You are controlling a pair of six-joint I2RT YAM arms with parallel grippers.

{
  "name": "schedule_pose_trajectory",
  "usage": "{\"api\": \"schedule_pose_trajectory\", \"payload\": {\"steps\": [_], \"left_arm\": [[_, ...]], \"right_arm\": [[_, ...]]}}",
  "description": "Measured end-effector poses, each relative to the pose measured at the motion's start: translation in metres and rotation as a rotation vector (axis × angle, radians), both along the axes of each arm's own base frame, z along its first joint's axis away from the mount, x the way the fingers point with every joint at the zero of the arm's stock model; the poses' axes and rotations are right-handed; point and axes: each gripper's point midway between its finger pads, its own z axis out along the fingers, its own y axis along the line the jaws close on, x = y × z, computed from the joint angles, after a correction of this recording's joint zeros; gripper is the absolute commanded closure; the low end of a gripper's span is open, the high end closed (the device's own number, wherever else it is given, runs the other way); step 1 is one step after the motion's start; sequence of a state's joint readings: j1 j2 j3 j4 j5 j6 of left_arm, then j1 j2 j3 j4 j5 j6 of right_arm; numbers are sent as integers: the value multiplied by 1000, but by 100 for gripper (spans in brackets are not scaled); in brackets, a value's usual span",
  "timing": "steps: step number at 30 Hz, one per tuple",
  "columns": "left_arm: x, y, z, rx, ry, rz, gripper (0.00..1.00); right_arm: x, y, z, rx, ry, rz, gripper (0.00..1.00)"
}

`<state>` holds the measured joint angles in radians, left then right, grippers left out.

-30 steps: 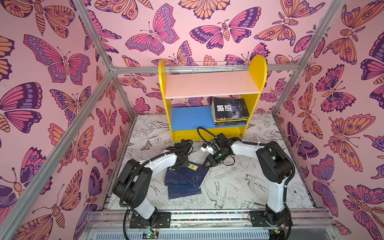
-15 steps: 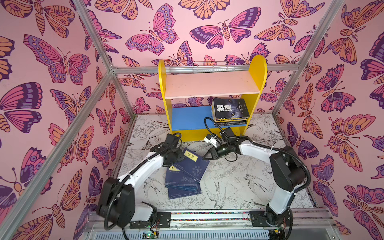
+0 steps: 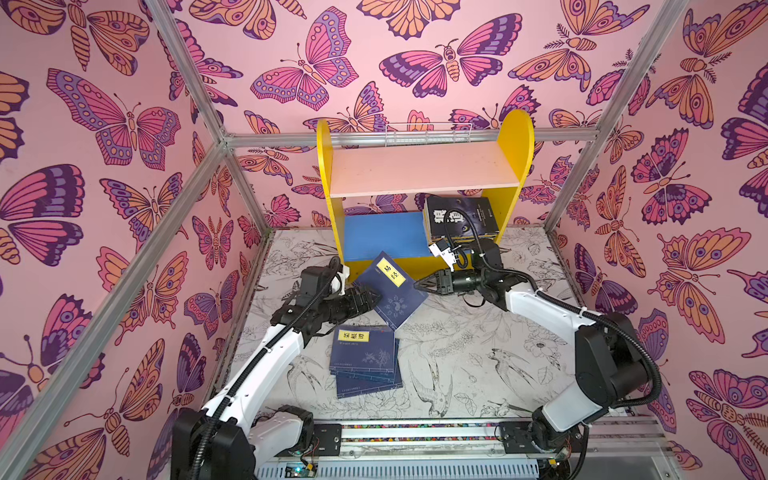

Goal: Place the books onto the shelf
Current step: 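Lift the blue book toward the shelf with the right gripper while the left steadies it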

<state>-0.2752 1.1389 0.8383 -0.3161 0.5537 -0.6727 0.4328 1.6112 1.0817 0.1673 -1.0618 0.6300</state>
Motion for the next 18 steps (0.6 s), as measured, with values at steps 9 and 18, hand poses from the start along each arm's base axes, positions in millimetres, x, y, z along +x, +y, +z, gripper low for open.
{"api": "schedule_pose_trajectory", "payload": {"steps": [9, 18], "left_arm": [[6, -35, 33, -200, -153, -92, 15], [14, -61, 41, -258, -178, -110, 100]], "right_arm": [[3, 5, 21, 76, 17, 9, 100], [17, 5, 38, 105, 8, -31, 53]]}}
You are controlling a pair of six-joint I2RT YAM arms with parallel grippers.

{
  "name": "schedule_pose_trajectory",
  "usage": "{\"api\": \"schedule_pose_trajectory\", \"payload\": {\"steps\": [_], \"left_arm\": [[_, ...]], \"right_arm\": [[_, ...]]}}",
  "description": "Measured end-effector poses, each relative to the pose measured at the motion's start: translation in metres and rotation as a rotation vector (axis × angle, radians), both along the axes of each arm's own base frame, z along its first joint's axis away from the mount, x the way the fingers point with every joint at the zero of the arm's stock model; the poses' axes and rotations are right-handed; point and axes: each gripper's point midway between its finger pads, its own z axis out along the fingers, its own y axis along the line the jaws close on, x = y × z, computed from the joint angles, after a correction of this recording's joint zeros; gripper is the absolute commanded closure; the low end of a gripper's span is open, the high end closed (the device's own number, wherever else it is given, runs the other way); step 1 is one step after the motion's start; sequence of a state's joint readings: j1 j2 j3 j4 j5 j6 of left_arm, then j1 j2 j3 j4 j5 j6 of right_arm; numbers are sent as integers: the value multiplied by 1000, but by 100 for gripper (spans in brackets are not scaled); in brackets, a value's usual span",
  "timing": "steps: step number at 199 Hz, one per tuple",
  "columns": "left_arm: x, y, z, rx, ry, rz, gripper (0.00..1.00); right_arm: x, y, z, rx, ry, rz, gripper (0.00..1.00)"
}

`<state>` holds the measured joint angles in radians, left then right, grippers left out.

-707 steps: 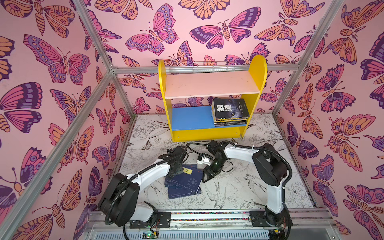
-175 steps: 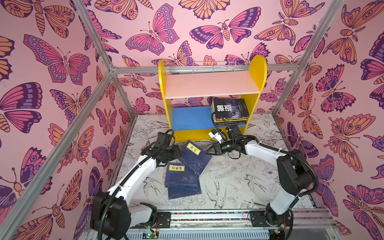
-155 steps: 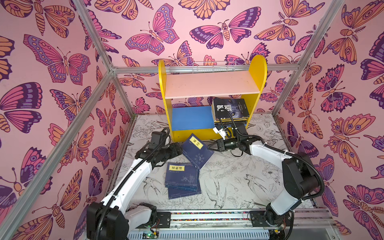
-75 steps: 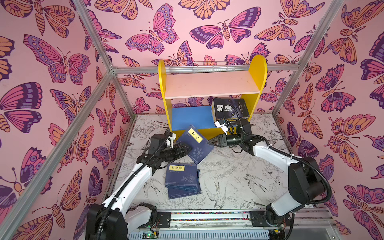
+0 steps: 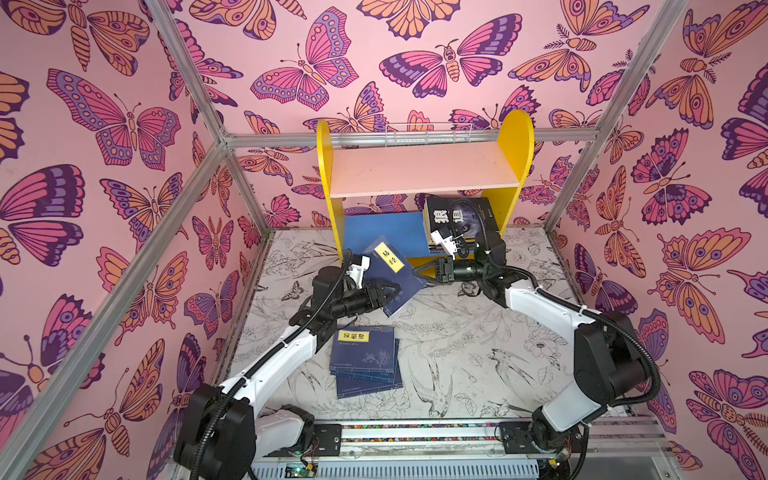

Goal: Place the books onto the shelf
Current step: 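Lift the blue book toward the shelf with the right gripper while the left steadies it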

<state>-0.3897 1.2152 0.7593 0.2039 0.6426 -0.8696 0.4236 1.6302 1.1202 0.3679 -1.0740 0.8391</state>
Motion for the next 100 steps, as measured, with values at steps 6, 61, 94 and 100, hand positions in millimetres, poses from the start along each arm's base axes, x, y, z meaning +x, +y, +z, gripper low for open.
{"api": "schedule_pose_trajectory", "payload": {"steps": [6, 61, 94, 100], "left_arm": [[3, 0, 5, -13, -14, 13, 100], [25, 10, 48, -146, -101, 161, 100], [34, 16, 66, -219, -128, 221, 100], [35, 16, 68, -229, -132, 227, 100]], "right_arm": [[3, -2, 0, -2, 2, -17, 47], [4, -21, 2, 16, 10, -141, 34], [-2, -15, 7, 62, 12, -148, 34], [-3, -11, 8, 69, 10, -141, 34]]}}
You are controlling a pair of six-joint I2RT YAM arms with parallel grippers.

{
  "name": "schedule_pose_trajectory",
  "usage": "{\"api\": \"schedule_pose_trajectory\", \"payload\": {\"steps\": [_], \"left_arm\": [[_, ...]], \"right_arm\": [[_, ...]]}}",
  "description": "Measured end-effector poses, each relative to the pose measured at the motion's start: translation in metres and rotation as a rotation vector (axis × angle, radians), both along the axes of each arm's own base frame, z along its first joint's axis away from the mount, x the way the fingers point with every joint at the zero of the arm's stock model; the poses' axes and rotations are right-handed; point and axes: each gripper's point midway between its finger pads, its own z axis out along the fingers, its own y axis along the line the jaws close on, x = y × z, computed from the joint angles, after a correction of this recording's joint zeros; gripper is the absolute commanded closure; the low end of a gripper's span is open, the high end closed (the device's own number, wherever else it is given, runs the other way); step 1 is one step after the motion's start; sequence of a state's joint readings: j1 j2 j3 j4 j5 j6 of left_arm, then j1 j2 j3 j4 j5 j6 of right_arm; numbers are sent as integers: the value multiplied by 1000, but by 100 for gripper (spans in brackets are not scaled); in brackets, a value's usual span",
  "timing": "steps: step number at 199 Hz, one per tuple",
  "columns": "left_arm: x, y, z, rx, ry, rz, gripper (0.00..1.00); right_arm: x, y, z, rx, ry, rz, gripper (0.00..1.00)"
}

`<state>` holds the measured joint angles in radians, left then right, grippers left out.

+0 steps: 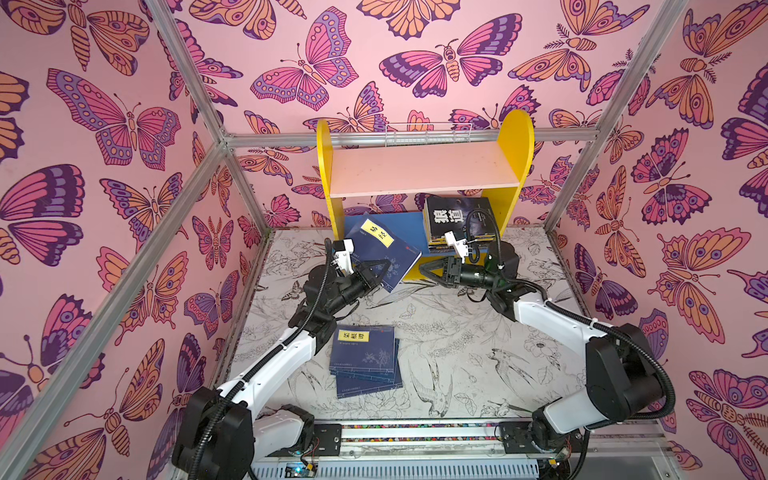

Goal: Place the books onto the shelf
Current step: 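Lift the blue book toward the shelf with the right gripper while the left steadies it, then carry the blue book to the lower shelf with the right gripper while the left pushes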

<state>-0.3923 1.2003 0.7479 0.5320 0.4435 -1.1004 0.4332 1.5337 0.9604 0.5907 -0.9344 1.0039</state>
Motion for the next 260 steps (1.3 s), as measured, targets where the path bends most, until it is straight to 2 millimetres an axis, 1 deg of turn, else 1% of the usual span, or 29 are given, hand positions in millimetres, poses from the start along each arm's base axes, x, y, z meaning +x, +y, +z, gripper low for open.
{"api": "schedule_pose_trajectory", "payload": {"steps": [21, 39, 57, 64, 73, 102, 116, 145, 147, 151, 155, 159, 161, 166, 170, 174, 187, 195, 213, 228, 244, 260], "left_arm": [[4, 1, 5, -34, -7, 19, 100], [5, 1, 7, -49, -11, 30, 100], [4, -1, 5, -53, -7, 32, 100], [4, -1, 4, -53, -5, 34, 100], [3, -2, 3, -53, -1, 33, 100], [4, -1, 1, -54, 2, 50, 100], [5, -1, 2, -55, -2, 62, 100], [3, 2, 3, -17, -26, 89, 100], [3, 2, 2, -13, -26, 90, 98], [2, 2, 1, -5, -25, 93, 87], [1, 2, 0, 6, -22, 95, 79], [1, 2, -1, 17, -25, 96, 67], [0, 3, -2, 20, -22, 96, 64], [-1, 3, -4, 40, -22, 96, 52], [-2, 4, -6, 49, -15, 96, 46], [-4, 6, -8, 65, -9, 100, 42], [-6, 17, -10, 98, 1, 120, 33], [-7, 26, -9, 106, 2, 137, 30], [-10, 49, 1, 113, -12, 184, 25], [-13, 64, 7, 116, -19, 206, 21], [-16, 74, 5, 128, -9, 209, 18], [-18, 81, -3, 149, 12, 194, 16]], "right_arm": [[-5, 16, 4, 24, -9, 36, 35], [-2, 30, 5, 50, -4, 51, 36], [5, 36, 7, 82, 5, 46, 39], [7, 38, 10, 100, 7, 43, 43], [10, 39, 14, 120, 8, 39, 50], [17, 39, 27, 193, 17, 23, 82], [19, 38, 31, 214, 32, 14, 100], [19, 39, 27, 196, 40, 4, 100], [19, 39, 26, 192, 43, 3, 100], [18, 39, 25, 180, 40, 2, 100], [18, 39, 23, 169, 45, 0, 100], [17, 39, 22, 155, 38, -2, 100], [16, 39, 22, 147, 39, -3, 100], [15, 39, 21, 129, 30, -5, 100], [13, 38, 20, 114, 26, -7, 100], [13, 37, 20, 100, 13, -9, 100], [11, 30, 20, 44, -21, -16, 100], [10, 24, 22, 15, -41, -20, 100], [6, 15, 27, -38, -90, 0, 100], [2, 10, 29, -59, -112, 29, 100], [-4, 9, 26, -72, -116, 71, 100], [-12, 9, 21, -81, -99, 112, 100]]}}
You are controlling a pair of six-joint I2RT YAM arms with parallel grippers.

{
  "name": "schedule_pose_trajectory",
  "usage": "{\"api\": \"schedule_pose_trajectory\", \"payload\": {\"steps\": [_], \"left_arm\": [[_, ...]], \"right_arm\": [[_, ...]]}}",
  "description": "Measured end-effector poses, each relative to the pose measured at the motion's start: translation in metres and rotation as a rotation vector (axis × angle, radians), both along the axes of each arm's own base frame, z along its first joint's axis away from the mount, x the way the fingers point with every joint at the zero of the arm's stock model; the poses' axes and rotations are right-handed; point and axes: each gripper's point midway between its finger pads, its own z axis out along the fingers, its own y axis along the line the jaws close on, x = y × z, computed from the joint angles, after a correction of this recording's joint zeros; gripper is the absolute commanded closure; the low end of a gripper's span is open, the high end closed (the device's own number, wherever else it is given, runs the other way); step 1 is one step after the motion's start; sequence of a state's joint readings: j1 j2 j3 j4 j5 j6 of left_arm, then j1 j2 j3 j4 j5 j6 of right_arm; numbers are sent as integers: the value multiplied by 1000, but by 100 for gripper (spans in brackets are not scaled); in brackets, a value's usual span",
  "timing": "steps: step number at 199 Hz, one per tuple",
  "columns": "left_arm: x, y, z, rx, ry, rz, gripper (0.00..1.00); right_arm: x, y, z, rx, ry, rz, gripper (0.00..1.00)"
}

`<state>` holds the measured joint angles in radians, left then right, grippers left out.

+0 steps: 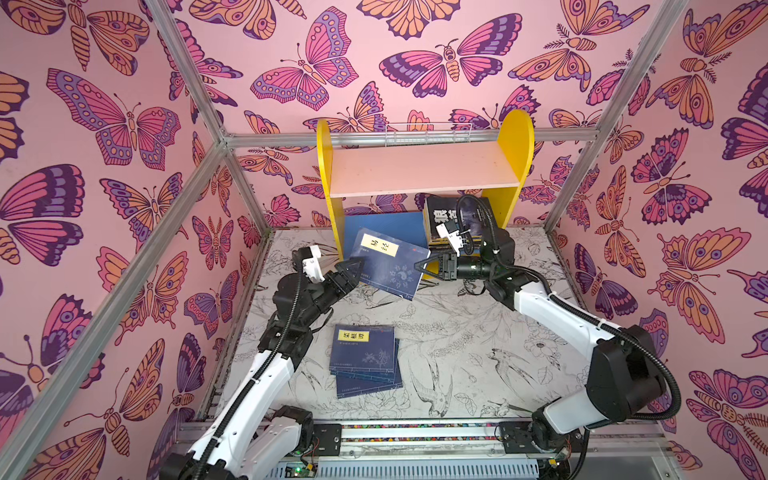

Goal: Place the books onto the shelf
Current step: 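Carry the blue book to the lower shelf with the right gripper while the left pushes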

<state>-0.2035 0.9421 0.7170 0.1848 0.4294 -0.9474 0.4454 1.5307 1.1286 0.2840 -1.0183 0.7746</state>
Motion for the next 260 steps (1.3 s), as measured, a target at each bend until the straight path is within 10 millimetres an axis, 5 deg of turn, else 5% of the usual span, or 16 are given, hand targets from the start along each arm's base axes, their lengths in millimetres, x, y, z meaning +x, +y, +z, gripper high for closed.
{"api": "schedule_pose_trajectory", "payload": {"steps": [33, 77, 171, 219, 234, 247, 260], "left_arm": [[-5, 8, -22, 19, 62, -50, 16], [-21, -6, -34, 27, 83, -177, 22], [-33, -17, -38, 15, 74, -263, 100], [-33, -13, -33, 21, 57, -174, 100], [-36, -13, -31, 19, 50, -161, 100], [-36, -13, -27, 13, 40, -140, 100], [-28, 2, -25, 12, 41, -47, 100]], "right_arm": [[-14, 1, -4, -2, 30, 82, 100], [-19, 3, -11, -2, 65, 129, 100], [-4, 5, -29, -41, 149, 101, 100], [9, 4, -43, -248, 77, -67, 100], [5, 2, -35, -268, 27, -98, 89], [7, -4, -29, -274, -11, -148, 62], [19, -23, -28, -281, -36, -250, 46]]}}
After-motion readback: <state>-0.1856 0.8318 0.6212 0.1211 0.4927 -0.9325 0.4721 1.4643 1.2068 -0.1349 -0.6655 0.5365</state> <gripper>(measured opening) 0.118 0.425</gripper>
